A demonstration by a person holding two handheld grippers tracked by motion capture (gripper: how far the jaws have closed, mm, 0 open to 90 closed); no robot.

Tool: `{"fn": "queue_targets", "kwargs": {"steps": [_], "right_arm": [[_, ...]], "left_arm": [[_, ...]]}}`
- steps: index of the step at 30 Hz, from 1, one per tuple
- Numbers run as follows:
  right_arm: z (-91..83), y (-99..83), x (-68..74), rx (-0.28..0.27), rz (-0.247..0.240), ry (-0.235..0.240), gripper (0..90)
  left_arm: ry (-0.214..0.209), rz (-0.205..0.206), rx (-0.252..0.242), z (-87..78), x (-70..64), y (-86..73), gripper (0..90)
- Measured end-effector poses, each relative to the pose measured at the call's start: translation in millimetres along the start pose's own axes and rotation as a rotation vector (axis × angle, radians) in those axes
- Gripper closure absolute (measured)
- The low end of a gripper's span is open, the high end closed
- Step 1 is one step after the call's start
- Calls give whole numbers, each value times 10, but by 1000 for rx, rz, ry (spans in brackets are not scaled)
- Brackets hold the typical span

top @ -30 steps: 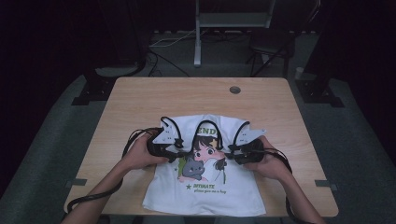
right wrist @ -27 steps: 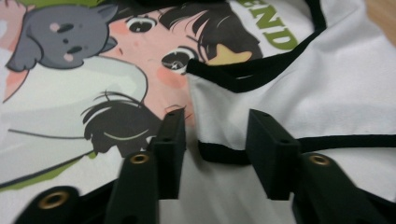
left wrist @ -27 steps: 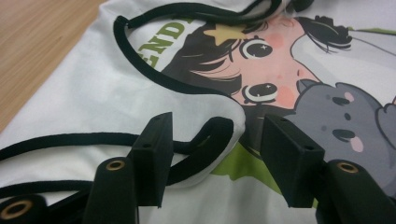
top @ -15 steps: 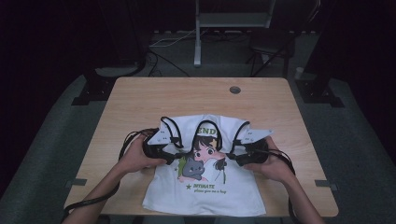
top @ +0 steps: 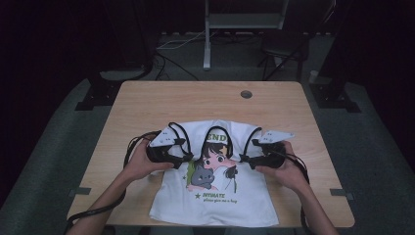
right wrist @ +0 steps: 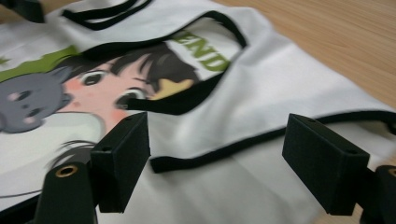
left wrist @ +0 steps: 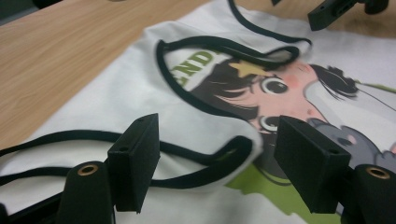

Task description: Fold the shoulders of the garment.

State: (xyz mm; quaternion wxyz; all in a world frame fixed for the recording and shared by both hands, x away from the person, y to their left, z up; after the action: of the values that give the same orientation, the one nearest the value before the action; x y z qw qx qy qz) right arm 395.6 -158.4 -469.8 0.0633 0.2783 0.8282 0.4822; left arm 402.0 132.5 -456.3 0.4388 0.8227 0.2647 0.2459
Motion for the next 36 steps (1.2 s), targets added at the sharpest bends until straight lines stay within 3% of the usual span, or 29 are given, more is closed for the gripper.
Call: {"fn": "queue_targets", "kwargs": {"steps": [5,12,16,21,23,28,33,36], "right_arm": [[-194,78,-316,-53,91,-88,250],[-288,147,-589,-48,118,-139,277],[-265,149,-743,-44,139,-167,347],[-151,168,-941,0,164,-219,474],[-78,157,-1012,35,171,-233,500],[20,137,-1047,62,181,-218,522],[81,109,-1019,97,151,-203,582],[125,86,-991,137,114,-203,638]], "left_arm": [[54,-82,-4,21,275,7,310],[122,-135,16,141,566,-12,310],[166,-174,36,233,723,-17,310],[205,-259,77,377,919,-46,311],[230,-268,123,449,1016,-100,315],[206,-318,149,547,1057,-133,332],[204,-295,196,615,1042,-177,386],[208,-249,202,648,1010,-155,490]]}}
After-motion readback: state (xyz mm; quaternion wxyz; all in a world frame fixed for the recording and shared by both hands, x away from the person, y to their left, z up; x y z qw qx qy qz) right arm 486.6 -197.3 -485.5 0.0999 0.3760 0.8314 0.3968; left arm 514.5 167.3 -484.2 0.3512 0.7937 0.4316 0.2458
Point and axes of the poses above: each handheld gripper's, and its own axes: z roughly forward along the jaws, y roughly out of its top, x roughly to its left, the point moved 7 cm from there along z, roughly forward along the jaws, and after that the axes turned 14 degrees about y, right-handed, at the moved point
